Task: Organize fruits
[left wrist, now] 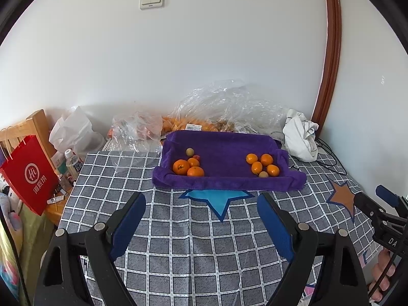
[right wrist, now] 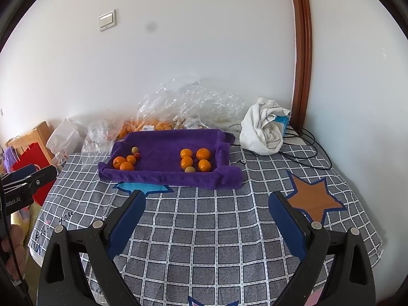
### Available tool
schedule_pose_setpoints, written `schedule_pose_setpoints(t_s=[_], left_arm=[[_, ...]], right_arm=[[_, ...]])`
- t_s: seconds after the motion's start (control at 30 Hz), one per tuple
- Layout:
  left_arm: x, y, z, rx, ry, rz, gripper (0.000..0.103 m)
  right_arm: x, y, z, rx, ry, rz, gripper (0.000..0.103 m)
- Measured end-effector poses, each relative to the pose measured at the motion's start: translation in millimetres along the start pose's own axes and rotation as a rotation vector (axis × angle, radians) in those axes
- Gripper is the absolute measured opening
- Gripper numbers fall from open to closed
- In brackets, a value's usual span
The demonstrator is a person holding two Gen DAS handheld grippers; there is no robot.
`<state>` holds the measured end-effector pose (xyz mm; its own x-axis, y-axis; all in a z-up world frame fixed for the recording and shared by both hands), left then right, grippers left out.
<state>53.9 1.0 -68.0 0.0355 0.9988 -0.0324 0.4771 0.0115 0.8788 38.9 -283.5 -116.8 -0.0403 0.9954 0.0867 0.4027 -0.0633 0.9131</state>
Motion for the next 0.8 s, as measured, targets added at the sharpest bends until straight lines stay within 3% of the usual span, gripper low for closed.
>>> schedule_pose_setpoints(t_s=[0.8], left_arm=[[5.1, 0.0, 0.1, 0.0, -0.01, 0.006, 0.089]], right_arm=[[-0.4, -2.0, -0.1, 0.002, -0.002, -0.003, 0.096]])
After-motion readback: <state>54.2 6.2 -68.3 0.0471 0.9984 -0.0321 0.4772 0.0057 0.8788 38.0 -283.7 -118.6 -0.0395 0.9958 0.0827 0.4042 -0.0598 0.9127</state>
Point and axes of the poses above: each gripper's, at about its wrist camera, not at the fingertips, and z roughly the way its jaws point, x to its left, y to its top, the point moved 5 cm from there along z, roughly the way its jaws point, and after that the axes turned 8 degrees about -x, right-handed, at the moved point
